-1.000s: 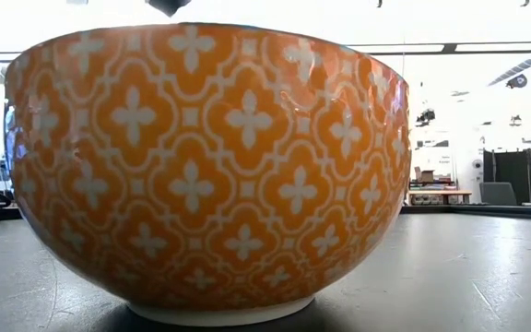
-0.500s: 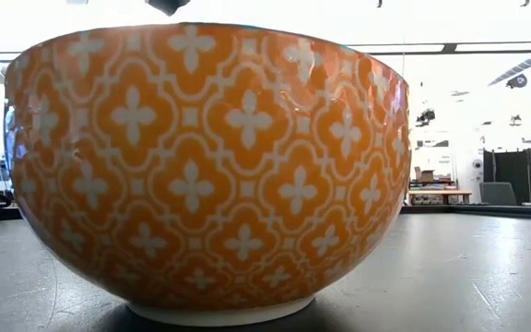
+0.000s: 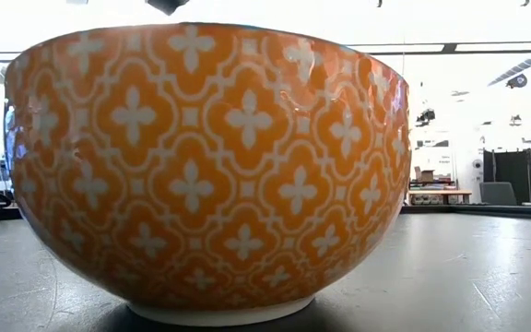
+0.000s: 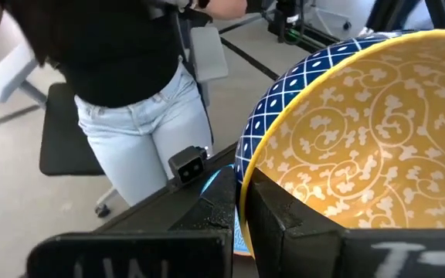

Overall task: Place and stack bowls onto a shelf
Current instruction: Stack the yellow patterned bowl on top of the red patterned bowl on the shelf

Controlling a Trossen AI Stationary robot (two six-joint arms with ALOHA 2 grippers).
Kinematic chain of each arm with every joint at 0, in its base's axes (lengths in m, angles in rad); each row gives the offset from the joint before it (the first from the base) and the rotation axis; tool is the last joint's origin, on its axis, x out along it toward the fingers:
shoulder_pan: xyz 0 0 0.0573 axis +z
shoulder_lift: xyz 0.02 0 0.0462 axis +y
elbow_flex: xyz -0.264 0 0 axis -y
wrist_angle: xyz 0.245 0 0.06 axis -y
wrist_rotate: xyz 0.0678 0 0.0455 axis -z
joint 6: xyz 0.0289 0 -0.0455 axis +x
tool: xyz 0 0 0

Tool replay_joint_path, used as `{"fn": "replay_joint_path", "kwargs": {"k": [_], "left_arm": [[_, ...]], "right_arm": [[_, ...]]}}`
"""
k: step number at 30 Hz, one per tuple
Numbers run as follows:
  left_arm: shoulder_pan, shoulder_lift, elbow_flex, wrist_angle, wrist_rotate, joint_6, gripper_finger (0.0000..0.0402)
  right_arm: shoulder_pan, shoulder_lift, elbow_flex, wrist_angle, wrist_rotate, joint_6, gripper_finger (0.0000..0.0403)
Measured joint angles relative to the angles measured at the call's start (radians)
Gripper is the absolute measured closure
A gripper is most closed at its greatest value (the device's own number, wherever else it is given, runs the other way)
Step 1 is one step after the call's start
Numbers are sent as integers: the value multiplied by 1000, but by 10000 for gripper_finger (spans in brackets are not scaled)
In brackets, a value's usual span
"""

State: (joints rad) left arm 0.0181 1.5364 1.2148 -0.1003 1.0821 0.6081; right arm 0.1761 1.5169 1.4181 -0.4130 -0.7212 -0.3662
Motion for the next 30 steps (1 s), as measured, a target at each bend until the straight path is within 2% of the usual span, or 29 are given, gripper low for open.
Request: {"fn": "replay_joint_path", "kwargs": {"k": [20, 30], "left_arm": [[0, 0, 0, -8, -8, -43, 256], [0, 1, 0, -23, -52, -85, 256]], "right_arm": [[0, -2, 49, 27, 15, 505, 394], [-1, -2, 49, 37, 17, 672, 394]]}}
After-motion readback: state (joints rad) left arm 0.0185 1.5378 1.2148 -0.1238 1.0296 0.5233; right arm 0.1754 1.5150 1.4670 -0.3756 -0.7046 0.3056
